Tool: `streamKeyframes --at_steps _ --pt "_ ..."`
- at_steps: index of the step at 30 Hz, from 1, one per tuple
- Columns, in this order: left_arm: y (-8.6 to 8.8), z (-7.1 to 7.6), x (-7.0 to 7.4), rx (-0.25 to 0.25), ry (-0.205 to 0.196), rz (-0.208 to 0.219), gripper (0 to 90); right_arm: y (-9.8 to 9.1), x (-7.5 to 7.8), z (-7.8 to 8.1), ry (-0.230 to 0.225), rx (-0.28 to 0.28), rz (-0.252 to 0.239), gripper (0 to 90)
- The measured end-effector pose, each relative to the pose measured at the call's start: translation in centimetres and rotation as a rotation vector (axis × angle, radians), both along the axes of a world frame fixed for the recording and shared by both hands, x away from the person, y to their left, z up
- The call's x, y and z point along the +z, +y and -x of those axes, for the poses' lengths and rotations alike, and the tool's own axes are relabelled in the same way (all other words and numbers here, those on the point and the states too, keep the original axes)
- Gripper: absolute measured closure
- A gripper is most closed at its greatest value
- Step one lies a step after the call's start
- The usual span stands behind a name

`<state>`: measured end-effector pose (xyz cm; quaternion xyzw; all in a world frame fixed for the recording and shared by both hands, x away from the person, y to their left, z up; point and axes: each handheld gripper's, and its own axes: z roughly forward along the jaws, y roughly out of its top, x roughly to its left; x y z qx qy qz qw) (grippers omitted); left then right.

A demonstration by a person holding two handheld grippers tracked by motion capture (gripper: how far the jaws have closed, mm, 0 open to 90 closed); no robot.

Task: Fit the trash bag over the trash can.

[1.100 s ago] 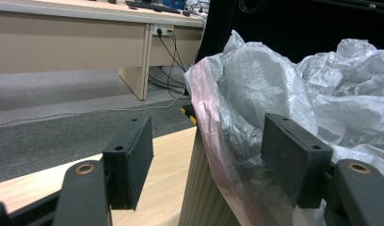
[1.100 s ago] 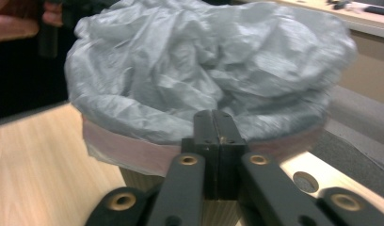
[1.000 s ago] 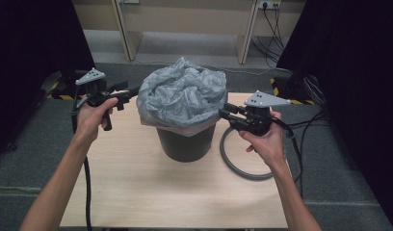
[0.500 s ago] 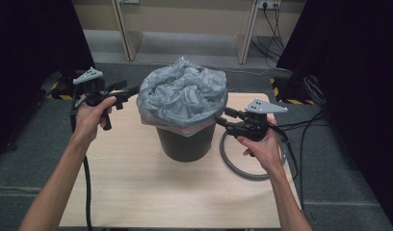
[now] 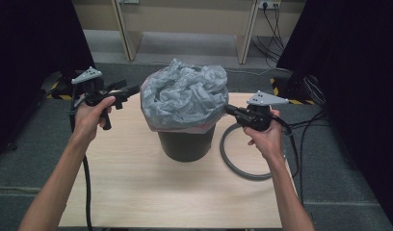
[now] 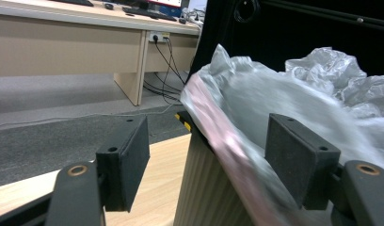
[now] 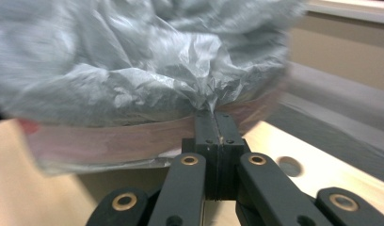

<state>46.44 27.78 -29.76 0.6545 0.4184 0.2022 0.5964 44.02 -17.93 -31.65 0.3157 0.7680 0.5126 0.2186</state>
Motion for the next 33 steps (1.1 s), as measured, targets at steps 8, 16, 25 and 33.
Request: streamKeyframes --at_steps 8,16,25,33 --pt "0.6 0.1 -0.4 0.010 0.005 0.002 30.5 0.0 -3.3 -2.8 0.048 -0.022 0.034 90.0" --pt "0.2 -0.2 -0.5 -0.003 0.015 0.013 30.6 0.6 -5.4 -4.2 0.106 0.009 0.105 89.9" --pt "-0.9 -0.6 0.0 -0.018 0.011 0.003 29.8 -1.8 -3.6 -3.3 0.092 -0.133 -0.055 51.8" --pt "-1.4 -1.2 -0.1 -0.014 0.032 -0.005 29.4 -2.0 -0.2 -1.5 0.019 -0.130 -0.128 41.8"
